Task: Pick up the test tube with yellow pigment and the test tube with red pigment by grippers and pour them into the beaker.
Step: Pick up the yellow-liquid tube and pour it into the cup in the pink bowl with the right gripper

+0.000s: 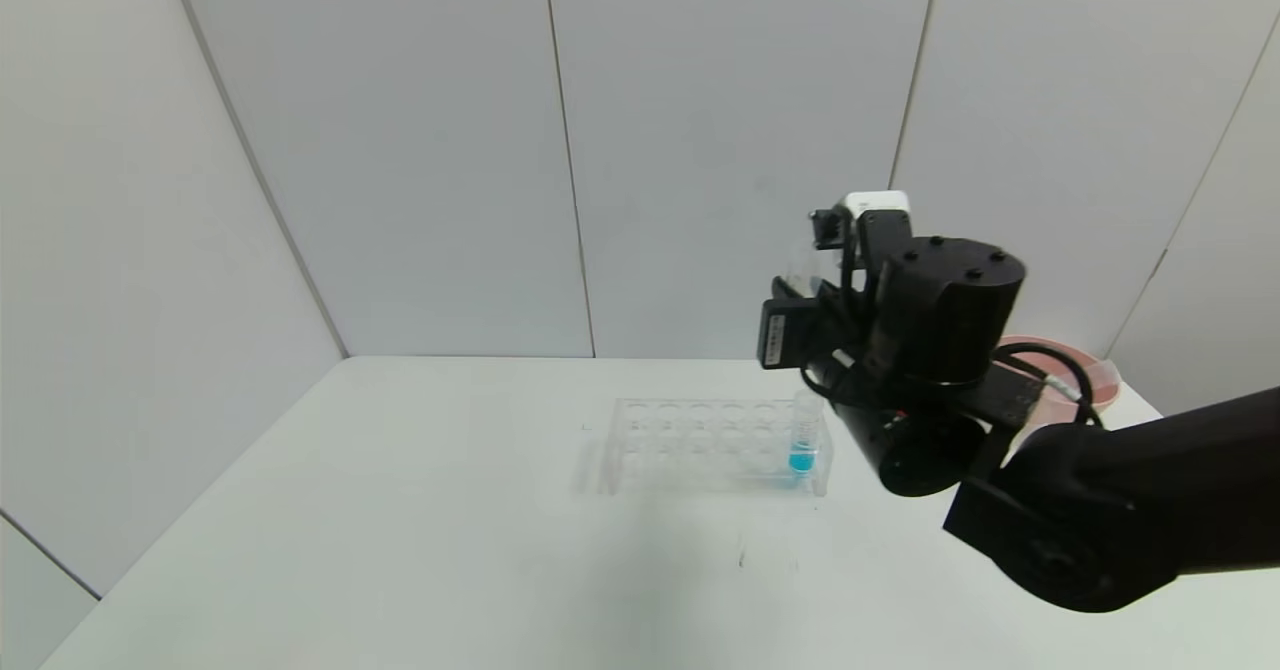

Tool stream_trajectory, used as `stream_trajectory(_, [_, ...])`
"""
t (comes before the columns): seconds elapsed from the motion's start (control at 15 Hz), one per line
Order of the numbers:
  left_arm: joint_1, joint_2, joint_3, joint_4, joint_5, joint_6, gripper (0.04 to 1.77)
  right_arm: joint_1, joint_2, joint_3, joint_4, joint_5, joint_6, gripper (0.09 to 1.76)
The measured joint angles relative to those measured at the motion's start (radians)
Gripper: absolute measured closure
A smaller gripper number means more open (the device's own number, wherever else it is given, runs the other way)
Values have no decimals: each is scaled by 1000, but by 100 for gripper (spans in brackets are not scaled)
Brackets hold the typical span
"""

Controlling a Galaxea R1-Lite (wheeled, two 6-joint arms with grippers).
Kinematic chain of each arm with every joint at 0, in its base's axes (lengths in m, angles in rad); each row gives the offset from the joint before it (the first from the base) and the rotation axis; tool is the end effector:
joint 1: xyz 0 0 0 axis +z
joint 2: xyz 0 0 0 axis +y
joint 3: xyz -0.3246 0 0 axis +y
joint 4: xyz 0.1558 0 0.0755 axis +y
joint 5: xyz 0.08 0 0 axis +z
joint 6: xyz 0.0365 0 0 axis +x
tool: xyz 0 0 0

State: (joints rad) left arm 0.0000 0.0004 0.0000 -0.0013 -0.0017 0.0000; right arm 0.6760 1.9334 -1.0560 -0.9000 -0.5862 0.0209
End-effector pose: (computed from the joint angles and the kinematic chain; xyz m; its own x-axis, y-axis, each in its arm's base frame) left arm -0.0523 -0.0001 0.0757 1.0000 -0.0017 0.0009 0.0017 1.0000 0.0000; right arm 0.3115 0.2240 0.2344 0.9958 0.0895 0.0188 -0.0901 0.9954 0.0334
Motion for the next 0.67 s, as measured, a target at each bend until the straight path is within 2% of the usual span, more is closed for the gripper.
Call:
stream_trajectory(0.13, [0, 0, 0, 0, 0, 0, 5, -85, -80, 56, -1, 39, -48, 135])
stream_trajectory(0.4, [0, 0, 0, 0, 0, 0, 5, -293, -220, 220, -16, 193, -98, 135])
stream_trajectory(0.67, [0, 0, 0, 0, 0, 0, 5, -546, -275, 338, -50, 396, -133, 135])
